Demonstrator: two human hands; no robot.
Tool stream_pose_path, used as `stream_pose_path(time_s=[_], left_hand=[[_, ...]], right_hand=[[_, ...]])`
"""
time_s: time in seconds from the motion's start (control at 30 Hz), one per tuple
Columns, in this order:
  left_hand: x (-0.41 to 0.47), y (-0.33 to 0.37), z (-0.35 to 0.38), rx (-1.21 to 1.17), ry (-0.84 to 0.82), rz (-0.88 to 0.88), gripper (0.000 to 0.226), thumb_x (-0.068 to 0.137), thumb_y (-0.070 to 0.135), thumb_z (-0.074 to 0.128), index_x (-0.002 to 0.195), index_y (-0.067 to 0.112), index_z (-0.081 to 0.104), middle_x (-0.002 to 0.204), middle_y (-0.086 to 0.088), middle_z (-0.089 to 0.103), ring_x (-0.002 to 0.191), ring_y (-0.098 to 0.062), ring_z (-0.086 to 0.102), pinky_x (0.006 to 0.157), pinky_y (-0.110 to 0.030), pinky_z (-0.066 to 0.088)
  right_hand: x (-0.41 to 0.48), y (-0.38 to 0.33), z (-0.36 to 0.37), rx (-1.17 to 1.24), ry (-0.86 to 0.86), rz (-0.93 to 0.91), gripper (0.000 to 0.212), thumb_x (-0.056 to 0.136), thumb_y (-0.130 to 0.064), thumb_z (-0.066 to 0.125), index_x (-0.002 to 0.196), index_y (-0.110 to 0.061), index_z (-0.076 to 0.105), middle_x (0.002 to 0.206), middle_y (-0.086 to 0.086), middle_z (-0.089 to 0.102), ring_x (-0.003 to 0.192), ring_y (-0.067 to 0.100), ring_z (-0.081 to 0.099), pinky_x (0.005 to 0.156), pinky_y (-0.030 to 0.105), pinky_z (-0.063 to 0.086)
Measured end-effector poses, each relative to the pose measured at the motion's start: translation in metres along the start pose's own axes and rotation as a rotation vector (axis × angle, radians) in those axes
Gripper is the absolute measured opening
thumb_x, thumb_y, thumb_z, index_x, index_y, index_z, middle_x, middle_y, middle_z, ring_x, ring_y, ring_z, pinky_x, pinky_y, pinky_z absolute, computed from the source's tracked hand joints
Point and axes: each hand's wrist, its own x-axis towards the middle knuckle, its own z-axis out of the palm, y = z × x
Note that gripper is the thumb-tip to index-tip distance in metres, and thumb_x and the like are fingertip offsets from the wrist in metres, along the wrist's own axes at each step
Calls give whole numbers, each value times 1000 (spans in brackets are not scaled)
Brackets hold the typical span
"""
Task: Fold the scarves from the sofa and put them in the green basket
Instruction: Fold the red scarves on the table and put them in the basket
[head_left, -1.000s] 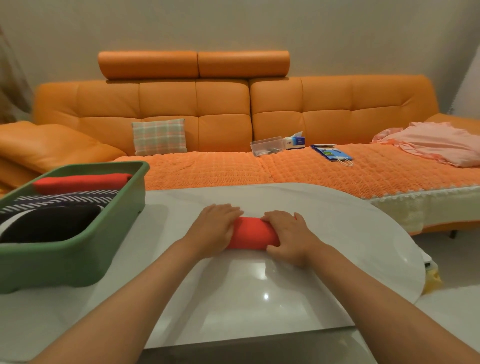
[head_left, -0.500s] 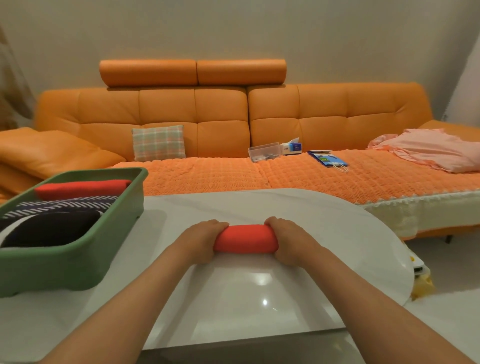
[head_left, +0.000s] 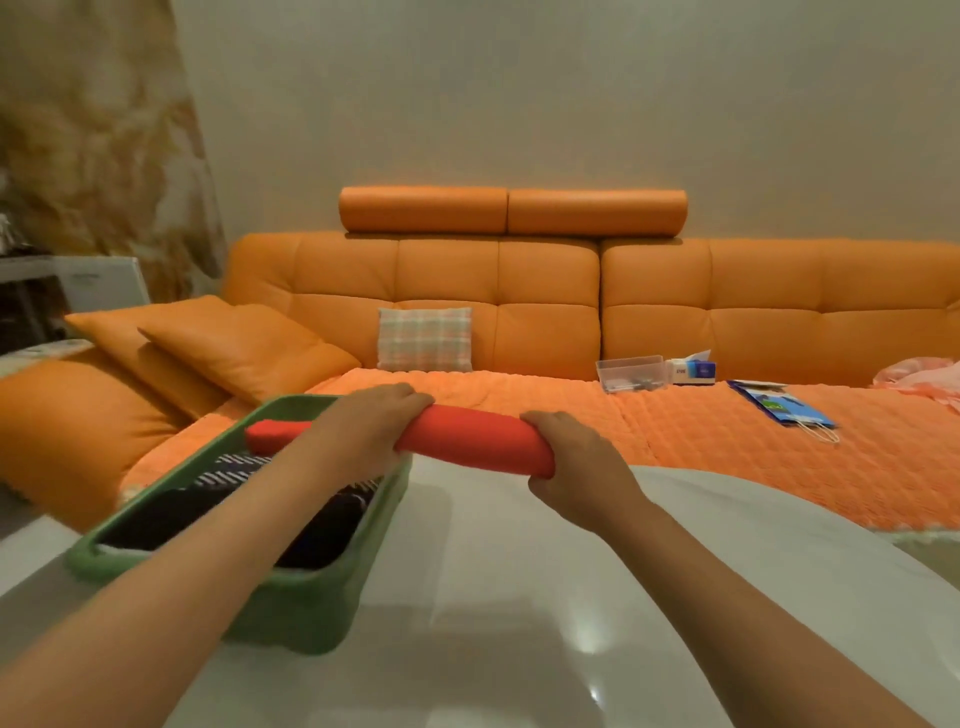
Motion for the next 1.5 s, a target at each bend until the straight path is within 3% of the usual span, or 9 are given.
stream_pose_path(time_s=[0.27,0.67,0.8,0.93,1.1,1.2,1.3,1.37,1.5], left_hand=[[2,-162,9,144,-122,-168,62,87,23,67,143,25,40,141,1,51,121,-22,56,95,-36,48],[17,-253,82,147,-225,-119,44,95,11,49,138,18,46,134,-3,50,123,-21,52,95,-30,39],[8,-264,92,117,-386,-135,60,99,15,43,153,32,24,151,0,41,133,-19,46,108,-35,39],[2,-252,75,7,-637,-284,84,93,6,50,158,32,5,165,4,11,149,-22,23,120,-32,21],[20,-236,59,-128,-406,-478,54,90,7,36,139,21,55,144,-10,53,129,-27,50,107,-32,40],[26,-214,76,-177,-310,-410,48,92,27,33,133,23,58,141,-8,56,130,-28,50,107,-39,40],[18,-196,95,-106,-386,-350,52,103,48,26,153,35,30,161,-2,27,149,-22,20,122,-43,12],[7,-196,103,-93,-341,-409,58,102,56,23,156,38,16,165,2,14,152,-18,7,122,-45,2],[-6,-201,108,-197,-287,-522,72,100,61,26,158,20,15,165,-1,11,152,-17,7,124,-38,5]], right_hand=[[138,-79,80,-61,-45,-191,64,88,-19,64,146,-24,38,133,6,50,110,32,51,86,47,50],[219,-85,167,-192,-286,-221,67,92,-13,55,152,-32,33,141,4,47,123,29,49,96,40,45],[221,-84,167,-224,-481,-196,76,95,-18,54,158,-34,14,164,5,18,148,30,20,117,46,28],[212,-91,160,-261,-674,-100,75,96,-35,39,158,-39,-3,167,-2,-7,154,24,-6,120,61,-1],[200,-98,166,-246,-654,-6,57,101,-43,12,158,-39,7,167,-1,-10,153,26,-15,115,63,-17],[205,-109,164,-339,-582,-28,57,102,-38,16,158,-30,23,167,9,-4,153,31,-10,121,56,-9],[208,-124,166,-280,-492,-46,51,101,-33,29,145,-13,43,155,16,28,143,34,25,117,46,26],[201,-127,170,-194,-474,-21,54,101,-43,30,146,-14,40,145,15,37,135,32,35,110,44,32],[188,-124,178,-216,-521,46,75,98,-65,23,157,-19,21,151,16,36,138,32,35,112,44,28]])
